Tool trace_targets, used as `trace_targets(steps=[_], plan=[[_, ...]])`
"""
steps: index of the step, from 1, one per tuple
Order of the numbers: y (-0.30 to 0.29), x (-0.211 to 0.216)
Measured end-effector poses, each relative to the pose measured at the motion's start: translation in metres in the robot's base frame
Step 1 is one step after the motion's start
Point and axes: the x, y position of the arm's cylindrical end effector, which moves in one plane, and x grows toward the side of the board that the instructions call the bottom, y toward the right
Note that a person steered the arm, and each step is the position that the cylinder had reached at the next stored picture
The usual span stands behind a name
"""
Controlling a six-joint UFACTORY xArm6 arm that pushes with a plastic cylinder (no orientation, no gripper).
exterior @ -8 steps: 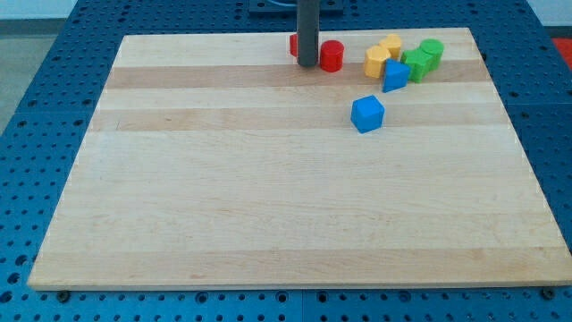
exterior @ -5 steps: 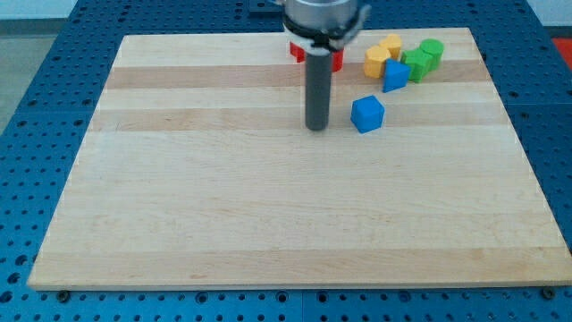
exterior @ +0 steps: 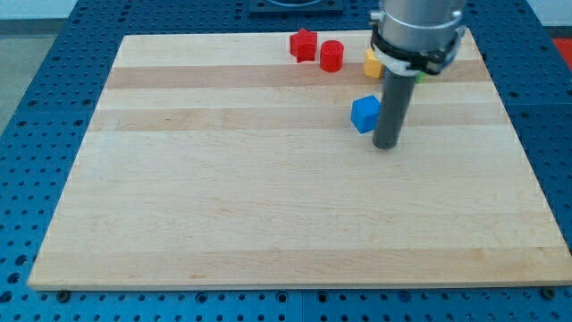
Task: Move the blue cube in between yellow hexagon and red circle
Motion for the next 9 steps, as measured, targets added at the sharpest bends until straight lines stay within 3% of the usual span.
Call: trace_targets(steps=[3, 4, 5, 7, 9], plan=[[-0.005, -0.071], [-0.005, -0.065], [-0.001, 0.009], [-0.047, 0.018], [-0.038, -0.066]])
